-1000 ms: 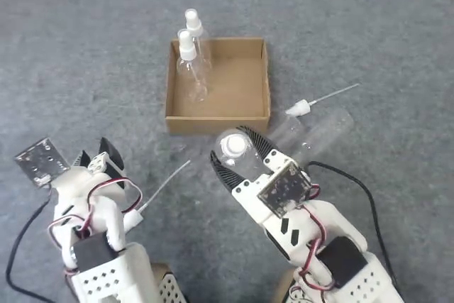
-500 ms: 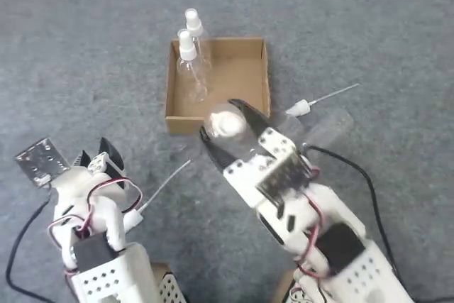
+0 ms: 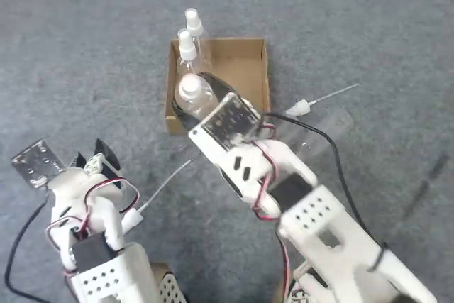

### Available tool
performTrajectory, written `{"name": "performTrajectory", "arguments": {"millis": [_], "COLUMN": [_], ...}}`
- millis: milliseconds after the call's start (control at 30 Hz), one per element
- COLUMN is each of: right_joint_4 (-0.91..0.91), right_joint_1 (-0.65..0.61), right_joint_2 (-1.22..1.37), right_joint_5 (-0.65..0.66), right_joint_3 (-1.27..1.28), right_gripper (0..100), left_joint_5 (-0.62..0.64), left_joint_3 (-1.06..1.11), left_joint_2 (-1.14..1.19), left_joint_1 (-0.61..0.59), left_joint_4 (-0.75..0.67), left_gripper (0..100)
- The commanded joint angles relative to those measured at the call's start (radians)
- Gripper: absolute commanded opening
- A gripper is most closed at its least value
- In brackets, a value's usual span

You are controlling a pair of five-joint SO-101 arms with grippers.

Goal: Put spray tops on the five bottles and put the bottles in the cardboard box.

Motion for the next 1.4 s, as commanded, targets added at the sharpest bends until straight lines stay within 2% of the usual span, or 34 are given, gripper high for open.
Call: {"name": "performTrajectory", "arguments": {"millis": [0, 167, 600, 1167, 1367], "right_joint_4": [-0.151, -0.269, -0.282, -0.282, -0.36], "right_joint_1": [0.012, 0.012, 0.028, 0.051, 0.056], "right_joint_2": [0.094, 0.243, 0.572, 0.684, 0.75], "right_joint_5": [0.006, 0.006, 0.003, -0.193, -0.201], "right_joint_3": [-0.086, -0.127, -0.318, -0.359, -0.358], "right_gripper": [0.6, 0.6, 0.6, 0.7, 0.7], "left_joint_5": [0.008, 0.008, 0.008, 0.008, 0.008], "left_joint_3": [0.005, 0.008, 0.007, 0.007, 0.007], "left_joint_2": [-0.017, -0.017, -0.017, -0.017, -0.017], "left_joint_1": [-0.002, -0.002, 0.005, 0.054, 0.052], "left_joint_4": [-0.048, -0.048, -0.049, -0.049, -0.049], "left_gripper": [15, 15, 15, 15, 15]}}
